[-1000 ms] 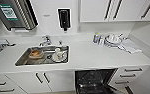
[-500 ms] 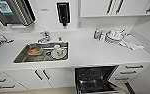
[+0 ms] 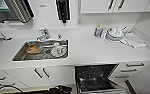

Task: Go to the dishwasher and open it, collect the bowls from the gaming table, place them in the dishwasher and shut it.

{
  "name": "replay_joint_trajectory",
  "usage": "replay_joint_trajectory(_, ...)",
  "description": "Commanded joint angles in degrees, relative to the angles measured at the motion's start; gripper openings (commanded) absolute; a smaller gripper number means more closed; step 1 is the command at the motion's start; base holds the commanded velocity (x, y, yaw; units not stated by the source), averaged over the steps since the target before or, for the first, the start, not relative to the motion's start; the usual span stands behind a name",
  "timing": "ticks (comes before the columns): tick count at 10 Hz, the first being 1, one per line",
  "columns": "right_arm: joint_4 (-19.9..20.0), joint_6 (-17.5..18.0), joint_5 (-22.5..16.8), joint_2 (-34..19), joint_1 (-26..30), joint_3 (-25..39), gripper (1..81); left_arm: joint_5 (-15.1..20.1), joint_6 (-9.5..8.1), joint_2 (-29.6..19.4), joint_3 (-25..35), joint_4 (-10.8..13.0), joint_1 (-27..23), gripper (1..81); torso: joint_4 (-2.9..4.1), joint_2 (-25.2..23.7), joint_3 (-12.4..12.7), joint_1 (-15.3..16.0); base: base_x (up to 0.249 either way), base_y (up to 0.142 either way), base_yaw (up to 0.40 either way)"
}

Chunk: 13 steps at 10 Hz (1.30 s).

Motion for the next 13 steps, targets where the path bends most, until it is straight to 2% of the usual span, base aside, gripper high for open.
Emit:
replay_joint_trajectory(1, -1.5, -0.4, -1.9, 0.2, 0.0, 1.5, 1.0, 6.3, -4.19, 5.1, 2.8, -0.2, -10.9, 1.0, 0.00, 0.0, 0.0, 0.0, 0.000, 0.000, 0.000)
replay_joint_trajectory(2, -1.5, -0.5, -1.9, 0.2, 0.0, 1.5, 1.0, 5.7, -5.16, 6.5, 2.2, 0.5, -11.8, 1.0, 0.00, 0.0, 0.0, 0.0, 0.000, 0.000, 0.000)
replay_joint_trajectory(3, -1.5, -0.5, -1.9, 0.3, 0.0, 1.5, 1.0, 4.5, -5.59, 7.6, 1.7, 2.9, -12.1, 1.0, 0.00, 0.0, 0.0, 0.0, 0.000, 0.000, 0.000)
replay_joint_trajectory(4, -1.4, -0.4, -1.9, 0.4, 0.0, 1.5, 1.0, 0.1, -9.71, 8.6, 0.5, 8.5, -12.1, 1.0, 0.00, 0.0, 0.0, 0.0, 0.000, 0.000, 0.000)
replay_joint_trajectory(5, -1.4, -0.4, -1.9, 0.4, -0.1, 1.5, 1.0, -2.9, -15.59, 9.5, -1.3, 15.2, -12.3, 1.0, 0.00, 0.0, 0.0, 0.0, 0.000, 0.000, 0.000)
replay_joint_trajectory(6, -1.4, -0.4, -1.9, 0.4, -0.2, 1.5, 1.0, -5.2, -21.14, 10.9, -4.1, 19.2, -12.9, 1.0, 0.00, 0.0, 0.0, 0.0, 0.000, 0.000, 0.000)
replay_joint_trajectory(7, -1.3, -0.4, -1.9, 0.2, 0.0, 1.5, 1.0, -8.0, -23.17, 12.8, -7.6, 19.7, -13.7, 1.0, 0.00, 0.0, 0.0, 0.0, 0.000, 0.000, 0.000)
replay_joint_trajectory(8, -1.3, -0.3, -1.9, 0.1, -0.1, 1.5, 1.0, -9.7, -23.18, 15.5, -11.0, 19.5, -14.6, 1.0, 0.00, 0.0, 0.0, 0.0, 0.000, 0.000, 0.000)
replay_joint_trajectory(9, -1.3, -0.3, -1.9, 0.1, -0.1, 1.3, 1.0, -9.7, -23.18, 17.7, -13.4, 19.5, -15.4, 1.0, 0.00, 0.0, 0.0, 0.0, 0.000, 0.000, 0.000)
replay_joint_trajectory(10, -1.3, -0.3, -1.9, 0.2, 0.0, 1.4, 1.0, -9.7, -23.18, 19.5, -14.8, 19.5, -16.1, 1.0, 0.00, 0.0, -1.5, 0.0, 0.000, 0.000, 0.000)
replay_joint_trajectory(13, -1.3, -0.3, -1.9, 0.8, 0.1, 1.3, 1.0, -9.6, -23.18, 23.0, -17.3, 19.5, -17.6, 1.0, 0.00, 0.0, -3.2, 0.1, 0.000, 0.000, 0.000)
